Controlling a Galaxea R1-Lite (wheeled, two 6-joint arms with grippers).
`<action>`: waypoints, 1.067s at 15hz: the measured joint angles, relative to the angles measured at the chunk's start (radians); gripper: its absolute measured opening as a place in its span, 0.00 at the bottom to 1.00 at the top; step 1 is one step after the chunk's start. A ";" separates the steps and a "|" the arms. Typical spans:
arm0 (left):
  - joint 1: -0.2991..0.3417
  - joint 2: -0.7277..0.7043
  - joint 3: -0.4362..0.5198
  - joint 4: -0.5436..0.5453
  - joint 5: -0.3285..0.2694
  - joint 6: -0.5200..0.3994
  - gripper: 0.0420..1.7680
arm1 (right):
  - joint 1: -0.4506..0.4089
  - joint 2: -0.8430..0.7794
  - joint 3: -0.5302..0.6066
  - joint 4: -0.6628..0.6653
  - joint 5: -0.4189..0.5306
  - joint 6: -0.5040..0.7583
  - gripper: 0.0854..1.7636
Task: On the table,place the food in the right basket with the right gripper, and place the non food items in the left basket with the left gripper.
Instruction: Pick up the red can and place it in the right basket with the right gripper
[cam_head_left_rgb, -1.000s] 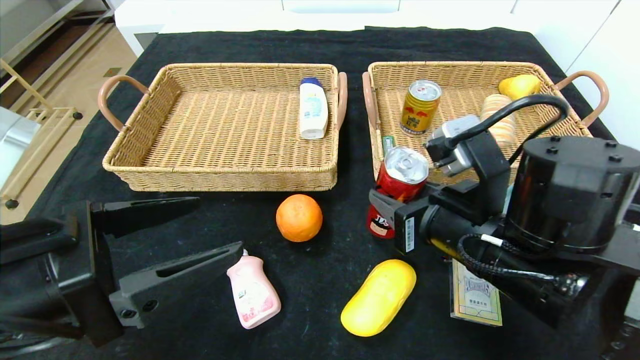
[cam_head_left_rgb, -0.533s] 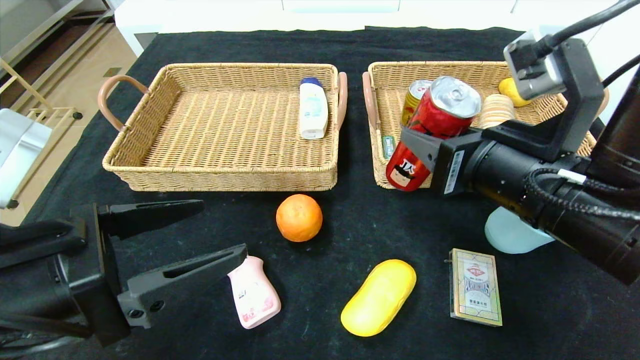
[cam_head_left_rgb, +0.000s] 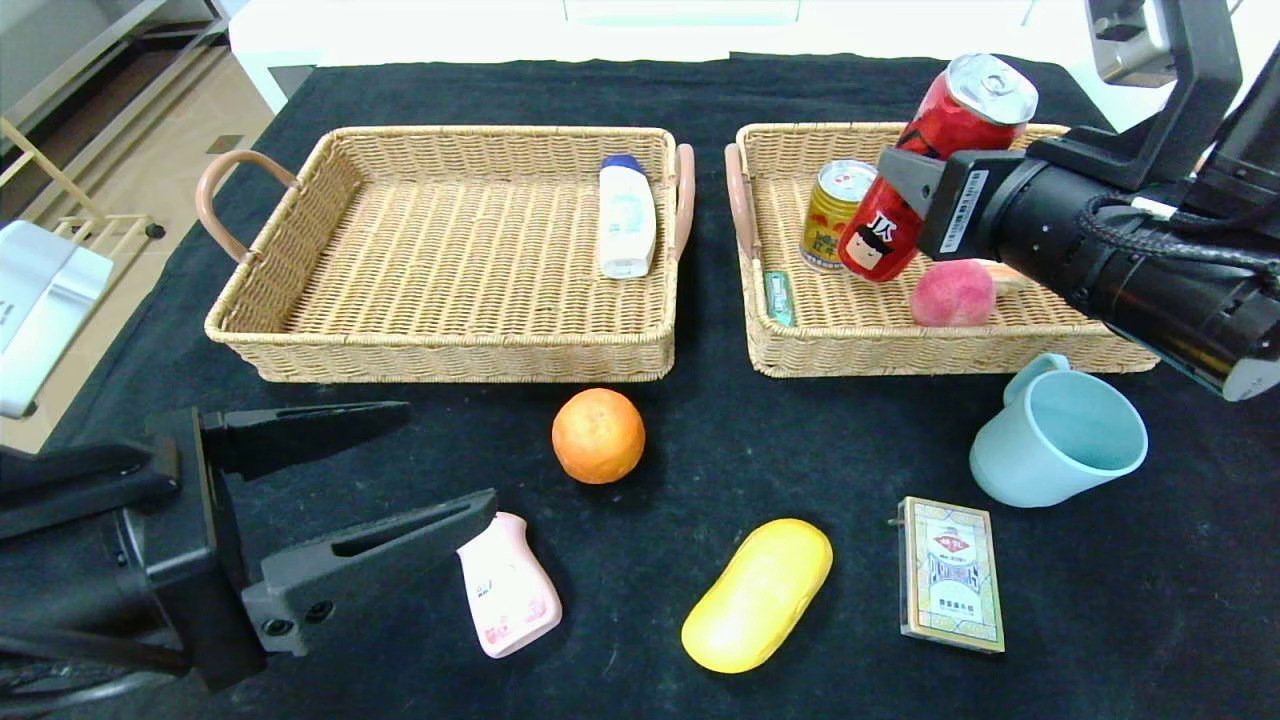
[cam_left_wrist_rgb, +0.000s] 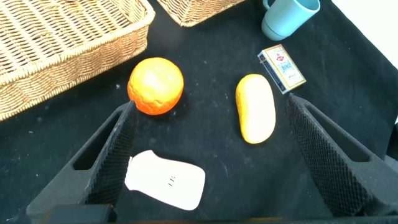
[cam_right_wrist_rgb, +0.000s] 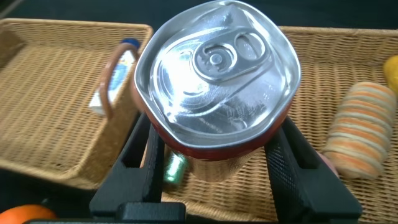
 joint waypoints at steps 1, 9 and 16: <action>0.000 0.000 0.000 0.000 0.000 0.000 0.97 | -0.019 0.015 -0.011 -0.001 0.001 0.001 0.54; 0.000 -0.003 0.001 0.000 0.000 0.010 0.97 | -0.068 0.099 -0.062 -0.005 -0.002 0.019 0.54; 0.000 -0.006 0.002 0.000 0.000 0.015 0.97 | -0.066 0.102 -0.049 -0.008 -0.008 0.021 0.79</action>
